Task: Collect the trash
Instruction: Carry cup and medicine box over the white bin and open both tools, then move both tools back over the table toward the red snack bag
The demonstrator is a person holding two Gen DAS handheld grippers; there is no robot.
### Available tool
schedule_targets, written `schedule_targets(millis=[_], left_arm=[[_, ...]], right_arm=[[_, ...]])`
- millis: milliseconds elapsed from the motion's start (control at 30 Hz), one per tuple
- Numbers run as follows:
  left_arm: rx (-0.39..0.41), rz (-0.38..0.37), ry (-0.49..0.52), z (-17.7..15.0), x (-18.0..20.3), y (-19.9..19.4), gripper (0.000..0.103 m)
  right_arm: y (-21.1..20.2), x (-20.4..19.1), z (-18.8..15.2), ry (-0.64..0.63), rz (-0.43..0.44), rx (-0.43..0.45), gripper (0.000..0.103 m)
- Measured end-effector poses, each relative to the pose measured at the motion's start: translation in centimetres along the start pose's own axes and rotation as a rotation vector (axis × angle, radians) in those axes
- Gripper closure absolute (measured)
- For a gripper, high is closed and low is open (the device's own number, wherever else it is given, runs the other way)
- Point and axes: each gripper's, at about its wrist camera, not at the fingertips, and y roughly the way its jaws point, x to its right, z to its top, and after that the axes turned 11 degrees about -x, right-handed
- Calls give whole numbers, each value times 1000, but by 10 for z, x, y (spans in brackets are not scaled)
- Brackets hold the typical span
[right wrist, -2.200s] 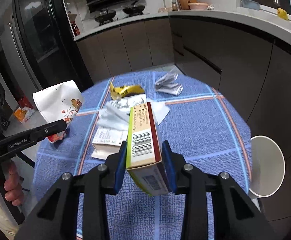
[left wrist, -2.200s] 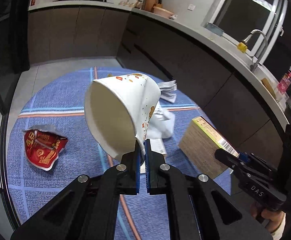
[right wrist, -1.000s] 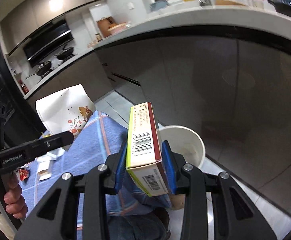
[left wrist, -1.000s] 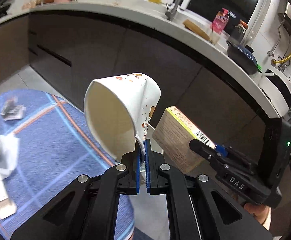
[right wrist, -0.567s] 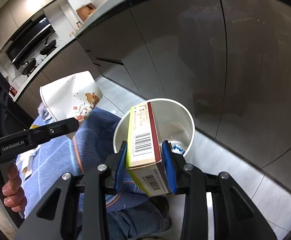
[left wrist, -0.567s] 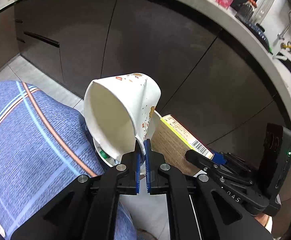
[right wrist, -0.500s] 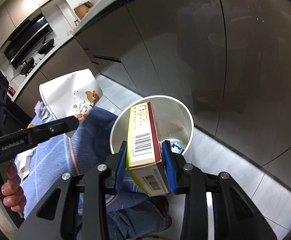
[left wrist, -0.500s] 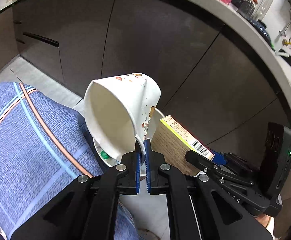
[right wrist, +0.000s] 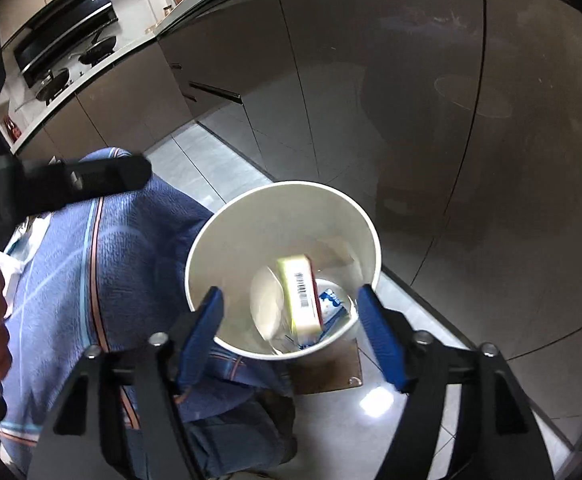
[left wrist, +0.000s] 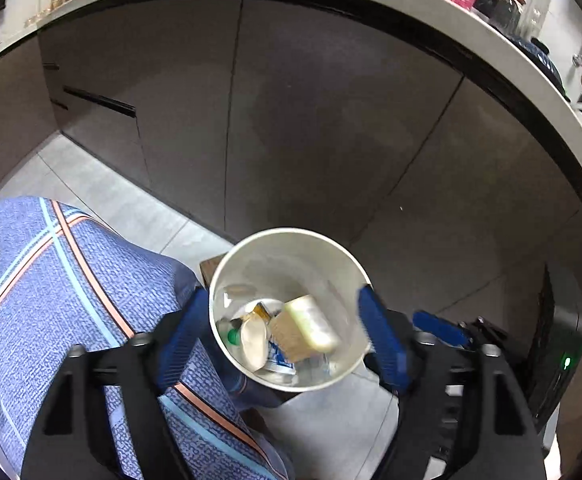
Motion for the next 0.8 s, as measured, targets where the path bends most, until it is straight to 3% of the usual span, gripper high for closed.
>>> schedule_targets(millis=[100,200,433,800], left_arm=[[28,13,-28,-2,-4,-5,10],[38,28,-45,-5,-5,-9,9],[56,47,-70,-16,-10,-30,9],[173,70,-119,-49,-16,-106,9]], right_arm=[[-1,2,-5,1,6,1,15],[-4,1,-6,-2,19,8,3],[-18,-5,-7,-19,41,24,3],[-57,-28,-8,-70,27,79,3]])
